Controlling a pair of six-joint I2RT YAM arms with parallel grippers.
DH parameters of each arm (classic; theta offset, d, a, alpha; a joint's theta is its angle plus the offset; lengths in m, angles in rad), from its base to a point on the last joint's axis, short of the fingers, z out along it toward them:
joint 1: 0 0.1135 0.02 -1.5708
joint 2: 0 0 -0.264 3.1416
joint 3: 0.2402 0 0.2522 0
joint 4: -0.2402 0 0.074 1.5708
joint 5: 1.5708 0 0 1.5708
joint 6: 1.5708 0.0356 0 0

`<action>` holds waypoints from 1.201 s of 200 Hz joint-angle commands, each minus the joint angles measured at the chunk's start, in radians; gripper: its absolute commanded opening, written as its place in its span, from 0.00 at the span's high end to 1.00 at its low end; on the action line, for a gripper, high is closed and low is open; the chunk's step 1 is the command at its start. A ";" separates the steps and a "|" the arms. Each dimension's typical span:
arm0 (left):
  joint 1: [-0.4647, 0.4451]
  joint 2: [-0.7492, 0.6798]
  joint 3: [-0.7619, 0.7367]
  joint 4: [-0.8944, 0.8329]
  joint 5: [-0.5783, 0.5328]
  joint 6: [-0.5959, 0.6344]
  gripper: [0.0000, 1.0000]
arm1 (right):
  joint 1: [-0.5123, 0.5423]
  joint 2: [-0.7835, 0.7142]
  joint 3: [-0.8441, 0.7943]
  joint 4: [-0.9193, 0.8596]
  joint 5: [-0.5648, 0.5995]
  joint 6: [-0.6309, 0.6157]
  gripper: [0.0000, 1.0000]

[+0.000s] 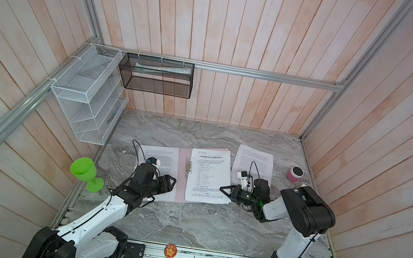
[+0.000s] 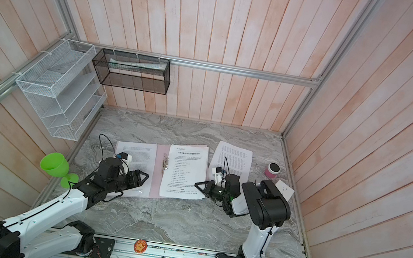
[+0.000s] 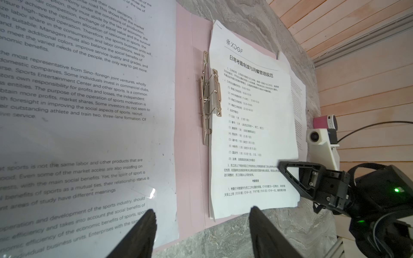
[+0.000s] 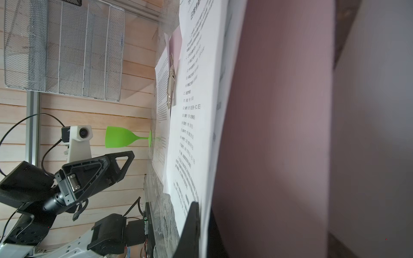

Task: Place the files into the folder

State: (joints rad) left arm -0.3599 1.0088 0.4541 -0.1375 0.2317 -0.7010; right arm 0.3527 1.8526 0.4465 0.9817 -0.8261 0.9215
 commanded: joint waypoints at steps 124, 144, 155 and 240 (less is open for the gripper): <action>0.004 0.034 -0.026 0.071 0.033 0.004 0.32 | -0.015 -0.053 0.369 -0.933 -0.055 -0.582 1.00; 0.004 0.034 -0.025 0.069 0.034 0.009 0.32 | -0.028 -0.068 0.377 -0.967 -0.074 -0.612 1.00; 0.004 0.036 -0.025 0.071 0.034 0.011 0.32 | -0.033 -0.073 0.390 -1.010 -0.069 -0.651 1.00; 0.004 0.050 -0.023 0.079 0.043 0.008 0.32 | -0.057 -0.062 0.431 -1.047 -0.123 -0.701 1.00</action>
State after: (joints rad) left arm -0.3599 1.0557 0.4389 -0.0811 0.2577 -0.7006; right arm 0.2966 1.7897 0.8608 -0.0605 -0.9115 0.2314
